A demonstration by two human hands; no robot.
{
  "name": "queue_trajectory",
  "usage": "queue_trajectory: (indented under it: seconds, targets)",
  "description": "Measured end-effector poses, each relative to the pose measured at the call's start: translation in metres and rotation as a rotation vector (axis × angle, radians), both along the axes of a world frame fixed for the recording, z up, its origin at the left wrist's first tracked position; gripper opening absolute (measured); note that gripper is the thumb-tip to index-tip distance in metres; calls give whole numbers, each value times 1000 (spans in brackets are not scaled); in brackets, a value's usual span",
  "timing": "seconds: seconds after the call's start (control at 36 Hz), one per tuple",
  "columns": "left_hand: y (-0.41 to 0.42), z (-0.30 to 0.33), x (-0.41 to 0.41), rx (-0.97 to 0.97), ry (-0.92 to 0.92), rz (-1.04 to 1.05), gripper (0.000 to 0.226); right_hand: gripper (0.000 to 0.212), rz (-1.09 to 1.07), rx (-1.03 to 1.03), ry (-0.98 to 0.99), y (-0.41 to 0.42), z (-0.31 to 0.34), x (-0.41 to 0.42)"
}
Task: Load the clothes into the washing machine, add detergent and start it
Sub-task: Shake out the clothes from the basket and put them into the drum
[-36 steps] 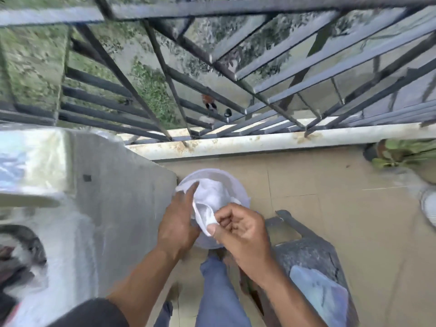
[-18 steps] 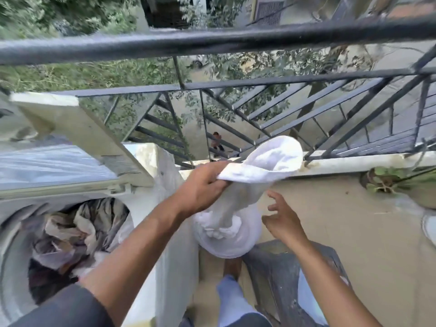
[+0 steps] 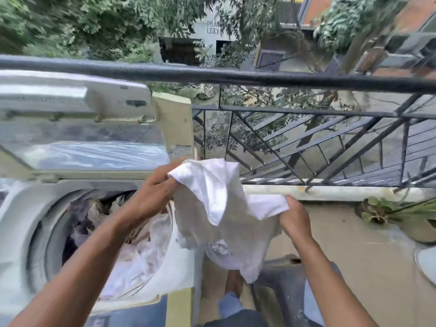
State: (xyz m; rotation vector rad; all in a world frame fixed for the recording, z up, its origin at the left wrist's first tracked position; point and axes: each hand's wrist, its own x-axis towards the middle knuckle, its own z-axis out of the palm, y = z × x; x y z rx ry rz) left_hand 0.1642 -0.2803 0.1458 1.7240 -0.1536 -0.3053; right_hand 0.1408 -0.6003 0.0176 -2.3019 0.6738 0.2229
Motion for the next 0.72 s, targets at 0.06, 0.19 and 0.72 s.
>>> queue_trajectory:
  seconds: [0.06, 0.19, 0.72]
  targets:
    - [32, -14, -16, 44, 123, 112, 51, 25, -70, 144, -35, 8, 27, -7]
    - [91, -56, -35, 159, 263, 335, 36, 39, -117, 526, -111, 42, 99, -24]
    - [177, -58, -93, -630, 421, -180, 48, 54, 216, 1633, -83, 237, 184, -29]
